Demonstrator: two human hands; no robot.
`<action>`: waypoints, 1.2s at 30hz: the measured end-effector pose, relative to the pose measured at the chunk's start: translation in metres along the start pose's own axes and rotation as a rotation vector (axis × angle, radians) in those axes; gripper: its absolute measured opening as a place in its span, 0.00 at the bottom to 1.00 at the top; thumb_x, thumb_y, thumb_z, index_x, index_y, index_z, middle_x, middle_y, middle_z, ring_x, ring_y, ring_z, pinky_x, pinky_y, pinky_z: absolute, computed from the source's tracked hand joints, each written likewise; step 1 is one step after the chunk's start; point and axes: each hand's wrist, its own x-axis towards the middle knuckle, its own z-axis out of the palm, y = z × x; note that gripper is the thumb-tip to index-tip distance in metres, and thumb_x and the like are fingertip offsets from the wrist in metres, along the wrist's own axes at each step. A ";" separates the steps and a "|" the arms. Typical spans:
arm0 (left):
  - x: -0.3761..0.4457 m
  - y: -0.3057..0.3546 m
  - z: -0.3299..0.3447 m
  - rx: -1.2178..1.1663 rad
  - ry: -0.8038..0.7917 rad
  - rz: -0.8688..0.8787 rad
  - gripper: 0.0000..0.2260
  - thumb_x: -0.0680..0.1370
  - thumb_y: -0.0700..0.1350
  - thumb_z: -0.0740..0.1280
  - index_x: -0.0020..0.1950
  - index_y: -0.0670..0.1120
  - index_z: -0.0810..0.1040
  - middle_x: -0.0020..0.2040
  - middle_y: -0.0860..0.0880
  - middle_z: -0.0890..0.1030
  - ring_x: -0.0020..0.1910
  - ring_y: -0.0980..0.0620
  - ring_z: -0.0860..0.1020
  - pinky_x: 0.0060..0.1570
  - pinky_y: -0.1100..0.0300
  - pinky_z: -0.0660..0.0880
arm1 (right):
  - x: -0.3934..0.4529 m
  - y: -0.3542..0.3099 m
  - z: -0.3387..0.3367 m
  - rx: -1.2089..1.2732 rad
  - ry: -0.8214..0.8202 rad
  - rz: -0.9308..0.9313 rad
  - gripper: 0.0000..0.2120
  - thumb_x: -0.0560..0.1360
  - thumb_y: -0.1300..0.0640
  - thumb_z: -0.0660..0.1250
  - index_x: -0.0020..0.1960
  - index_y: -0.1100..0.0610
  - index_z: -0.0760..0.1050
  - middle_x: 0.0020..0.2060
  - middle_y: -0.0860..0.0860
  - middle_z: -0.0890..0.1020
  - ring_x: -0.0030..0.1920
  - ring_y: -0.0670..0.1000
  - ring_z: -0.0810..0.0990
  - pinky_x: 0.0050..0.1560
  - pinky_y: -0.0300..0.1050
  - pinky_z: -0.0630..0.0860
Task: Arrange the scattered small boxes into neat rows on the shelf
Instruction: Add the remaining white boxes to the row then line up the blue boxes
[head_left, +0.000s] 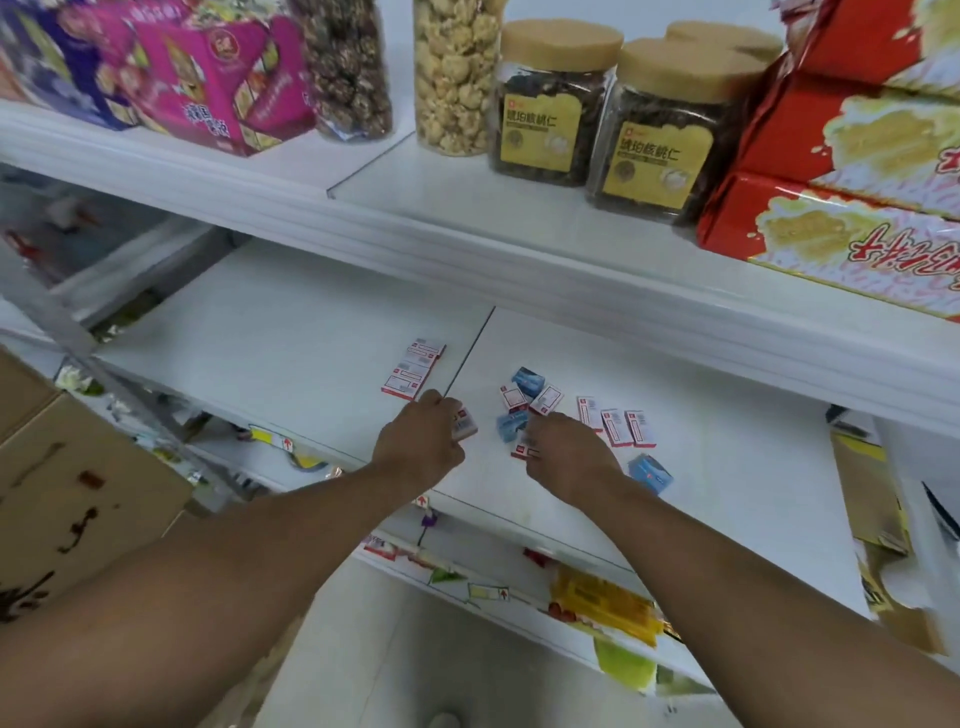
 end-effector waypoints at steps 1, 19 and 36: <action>-0.006 -0.002 -0.001 0.001 0.004 -0.011 0.26 0.77 0.47 0.74 0.74 0.50 0.75 0.64 0.49 0.77 0.62 0.47 0.79 0.55 0.51 0.82 | -0.001 -0.001 0.002 0.009 -0.004 -0.019 0.16 0.78 0.58 0.68 0.66 0.54 0.77 0.59 0.53 0.82 0.56 0.55 0.82 0.56 0.49 0.80; -0.118 -0.052 -0.024 0.033 -0.013 -0.303 0.23 0.77 0.46 0.72 0.73 0.51 0.77 0.65 0.47 0.76 0.62 0.41 0.80 0.57 0.45 0.81 | -0.025 -0.063 0.047 -0.006 -0.063 -0.348 0.17 0.77 0.49 0.75 0.63 0.53 0.78 0.53 0.52 0.81 0.53 0.52 0.83 0.47 0.42 0.77; -0.053 -0.178 -0.036 -0.071 -0.079 -0.123 0.24 0.77 0.48 0.74 0.74 0.51 0.77 0.65 0.49 0.75 0.63 0.45 0.79 0.59 0.48 0.80 | 0.033 -0.153 0.073 -0.057 -0.134 -0.173 0.18 0.76 0.52 0.72 0.65 0.54 0.79 0.57 0.54 0.80 0.59 0.56 0.79 0.57 0.48 0.77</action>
